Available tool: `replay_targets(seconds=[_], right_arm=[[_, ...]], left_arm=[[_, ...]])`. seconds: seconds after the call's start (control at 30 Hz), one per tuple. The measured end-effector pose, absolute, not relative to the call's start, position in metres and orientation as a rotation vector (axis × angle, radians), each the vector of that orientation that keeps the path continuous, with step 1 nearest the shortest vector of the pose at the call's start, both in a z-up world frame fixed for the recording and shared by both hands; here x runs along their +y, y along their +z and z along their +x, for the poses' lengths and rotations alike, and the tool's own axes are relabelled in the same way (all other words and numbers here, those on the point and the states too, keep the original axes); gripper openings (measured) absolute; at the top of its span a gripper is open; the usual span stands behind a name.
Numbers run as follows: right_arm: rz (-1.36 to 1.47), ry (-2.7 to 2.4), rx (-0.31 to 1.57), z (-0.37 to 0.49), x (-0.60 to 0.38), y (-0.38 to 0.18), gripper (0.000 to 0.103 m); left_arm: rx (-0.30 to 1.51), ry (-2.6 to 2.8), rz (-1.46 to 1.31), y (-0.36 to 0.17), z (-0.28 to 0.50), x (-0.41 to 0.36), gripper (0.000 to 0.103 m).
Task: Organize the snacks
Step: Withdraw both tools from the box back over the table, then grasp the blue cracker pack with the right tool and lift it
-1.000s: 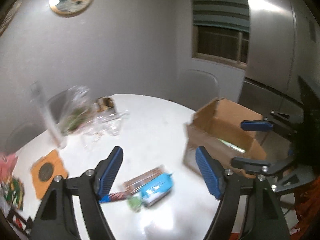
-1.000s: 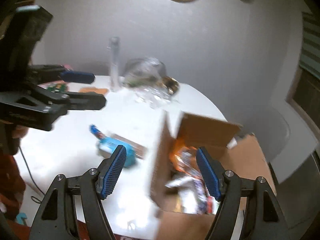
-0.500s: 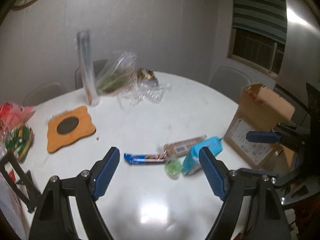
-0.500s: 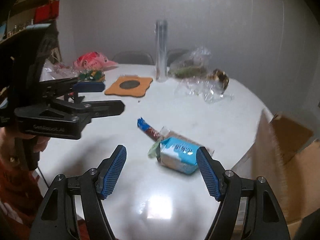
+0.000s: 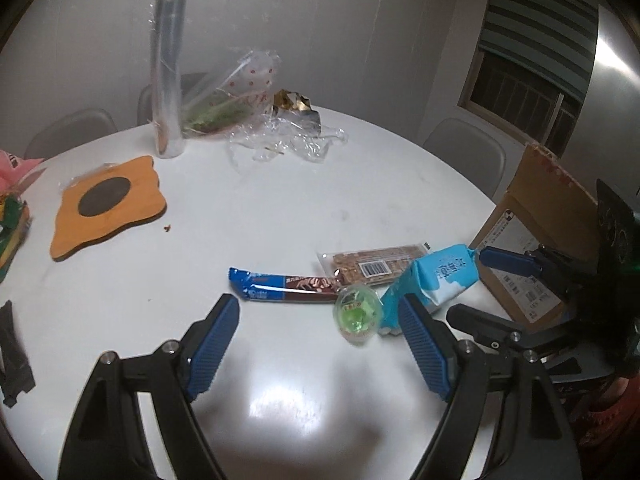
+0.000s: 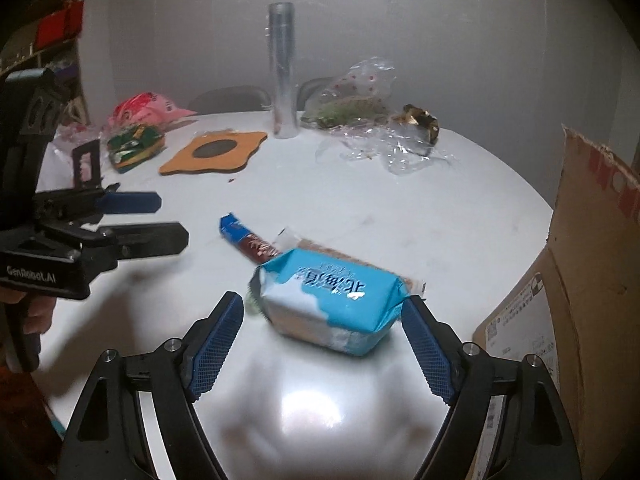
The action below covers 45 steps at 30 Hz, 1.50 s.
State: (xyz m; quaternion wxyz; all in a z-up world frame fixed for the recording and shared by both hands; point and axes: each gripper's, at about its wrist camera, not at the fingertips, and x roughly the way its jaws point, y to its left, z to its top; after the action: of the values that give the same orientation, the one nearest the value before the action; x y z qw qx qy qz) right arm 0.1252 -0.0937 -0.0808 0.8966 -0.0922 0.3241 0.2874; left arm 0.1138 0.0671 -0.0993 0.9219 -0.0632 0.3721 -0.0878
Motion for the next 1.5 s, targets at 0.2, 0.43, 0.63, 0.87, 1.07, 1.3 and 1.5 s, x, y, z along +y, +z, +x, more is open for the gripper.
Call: replay_targets(seconds=[0.2, 0.43, 0.63, 0.87, 1.07, 1.3, 1.5], right_arm=[[-0.148, 0.569, 0.678, 0.140, -0.096, -0.086, 0.092], [-0.136, 0.579, 0.666, 0.152, -0.090, -0.082, 0.094], [-0.124, 0.574, 0.631, 0.158, -0.089, -0.074, 0.094], [-0.156, 0.560, 0.614, 0.171, -0.079, -0.073, 0.067], [-0.178, 0.541, 0.645, 0.169, -0.081, -0.081, 0.057], [-0.183, 0.516, 0.621, 0.146, -0.093, -0.081, 0.058], [-0.174, 0.475, 0.588, 0.122, -0.107, -0.087, 0.067]], left_arm=[[0.790, -0.174, -0.133, -0.108, 0.126, 0.070, 0.079], [0.782, -0.165, -0.150, -0.109, 0.125, 0.077, 0.079], [0.774, -0.157, -0.156, -0.107, 0.124, 0.083, 0.079], [0.767, -0.152, -0.159, -0.106, 0.124, 0.085, 0.079], [0.762, -0.156, -0.156, -0.104, 0.119, 0.085, 0.079], [0.749, -0.162, -0.159, -0.101, 0.110, 0.084, 0.079], [0.726, -0.163, -0.157, -0.095, 0.095, 0.081, 0.079]])
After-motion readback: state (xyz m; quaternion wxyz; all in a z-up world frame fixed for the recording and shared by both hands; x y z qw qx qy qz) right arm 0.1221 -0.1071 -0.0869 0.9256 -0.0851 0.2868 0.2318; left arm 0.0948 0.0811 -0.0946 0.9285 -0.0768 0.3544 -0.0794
